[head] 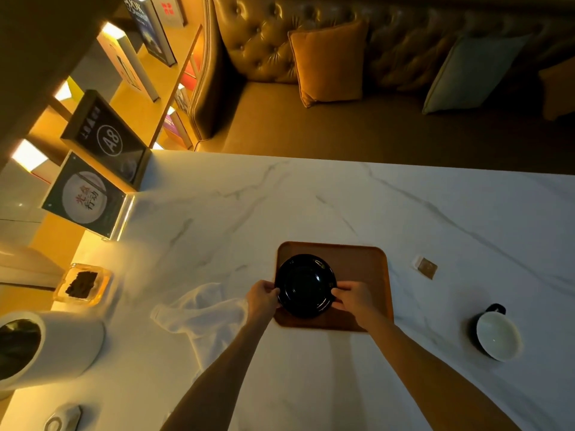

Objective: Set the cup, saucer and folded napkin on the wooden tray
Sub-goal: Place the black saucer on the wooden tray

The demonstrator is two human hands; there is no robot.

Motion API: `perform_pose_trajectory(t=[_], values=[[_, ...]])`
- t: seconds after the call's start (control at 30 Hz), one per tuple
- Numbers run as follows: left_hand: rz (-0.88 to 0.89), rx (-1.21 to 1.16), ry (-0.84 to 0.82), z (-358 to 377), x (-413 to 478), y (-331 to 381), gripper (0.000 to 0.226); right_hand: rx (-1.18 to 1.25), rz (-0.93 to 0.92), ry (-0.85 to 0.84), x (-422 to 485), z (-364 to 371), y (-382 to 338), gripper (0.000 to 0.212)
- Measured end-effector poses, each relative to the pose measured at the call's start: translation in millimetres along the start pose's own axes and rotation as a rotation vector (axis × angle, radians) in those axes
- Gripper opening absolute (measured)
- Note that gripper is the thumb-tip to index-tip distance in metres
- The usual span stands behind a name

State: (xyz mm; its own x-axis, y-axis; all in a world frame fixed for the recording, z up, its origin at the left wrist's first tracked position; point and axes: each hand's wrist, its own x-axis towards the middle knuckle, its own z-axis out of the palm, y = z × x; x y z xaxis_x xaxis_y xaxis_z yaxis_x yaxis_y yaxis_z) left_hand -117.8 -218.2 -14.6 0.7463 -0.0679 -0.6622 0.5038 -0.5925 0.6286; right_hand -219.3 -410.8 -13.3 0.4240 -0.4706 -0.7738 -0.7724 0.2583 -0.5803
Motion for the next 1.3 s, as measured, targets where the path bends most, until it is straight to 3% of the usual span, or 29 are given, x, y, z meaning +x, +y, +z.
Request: perform_pose_trajectory(t=[0.47,0.6,1.3], values=[[-0.025,0.128,-0.027,3,22,9,0.009,-0.027,0.004,-0.028,16,3,0,0.043],[-0.040,0.175,-0.047,4,23,12,0.010,-0.189,-0.120,0.022,14,4,5,0.039],[-0.009,0.130,0.022,9,18,7,0.014,-0.260,-0.155,0.068,13,10,4,0.034]])
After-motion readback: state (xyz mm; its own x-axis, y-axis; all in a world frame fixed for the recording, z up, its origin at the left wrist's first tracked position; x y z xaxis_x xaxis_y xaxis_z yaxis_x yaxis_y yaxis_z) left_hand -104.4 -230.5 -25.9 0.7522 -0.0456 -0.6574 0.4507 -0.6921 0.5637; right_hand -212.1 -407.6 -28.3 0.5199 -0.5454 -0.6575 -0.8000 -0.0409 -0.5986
